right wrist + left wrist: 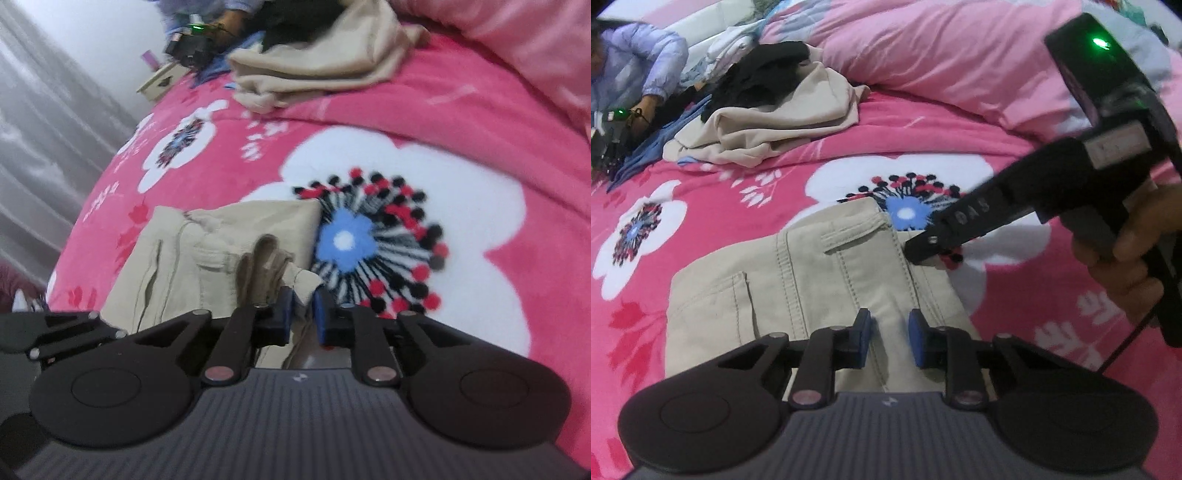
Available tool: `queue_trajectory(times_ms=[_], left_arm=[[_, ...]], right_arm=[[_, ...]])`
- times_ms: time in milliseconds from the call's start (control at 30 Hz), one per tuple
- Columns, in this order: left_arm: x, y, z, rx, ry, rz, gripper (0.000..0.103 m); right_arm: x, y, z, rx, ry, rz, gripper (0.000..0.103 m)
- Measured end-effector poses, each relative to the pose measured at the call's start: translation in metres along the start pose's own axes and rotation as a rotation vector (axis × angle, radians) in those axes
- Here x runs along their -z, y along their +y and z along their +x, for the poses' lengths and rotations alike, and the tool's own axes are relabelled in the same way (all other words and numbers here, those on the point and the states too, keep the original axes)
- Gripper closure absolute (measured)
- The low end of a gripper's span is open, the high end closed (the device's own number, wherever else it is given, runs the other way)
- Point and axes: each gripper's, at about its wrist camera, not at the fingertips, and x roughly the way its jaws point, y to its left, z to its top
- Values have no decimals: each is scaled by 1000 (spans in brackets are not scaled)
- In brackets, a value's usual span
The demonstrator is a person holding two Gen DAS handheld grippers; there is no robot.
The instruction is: Fold clothes
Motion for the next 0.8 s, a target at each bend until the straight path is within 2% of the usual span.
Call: queue_trajectory(times_ms=[33,67,100,133,167,200,300,367,433,633,800], left_arm=[[-1,-2,2,-5,3,6,54],[-2,-4,4,-8,5,7,52],[-1,-6,6,-15,-3,0,53],[1,-8,6,-27,-16,-7,58],[3,-10,6,-43,-30,-15,62],[5,-9,6,-55,-42,-31,66],[7,-6,3,-78,-70,-70,78],[7,0,-3,-72,-93,-108,81],[6,7,-9,-53,-113,-156,83],[-1,19,-31,-52,-186,-196,85],[-2,24,-23,-39,-181,-230,85]], right_arm=[[0,-4,2,-14,4,37,70],[1,-6,3,-26,1,53,70],[2,-6,4,-29,-6,48,71],[3,-3,4,-28,-11,31,77],[3,1,3,-23,-15,1,90],[4,5,2,-17,-23,-26,97],[5,26,-6,21,-72,-138,98],[7,43,-12,52,-108,-238,98],[6,49,-14,53,-128,-284,98],[-17,42,-9,-85,-179,-224,98],[-32,25,15,-162,-173,-161,98]])
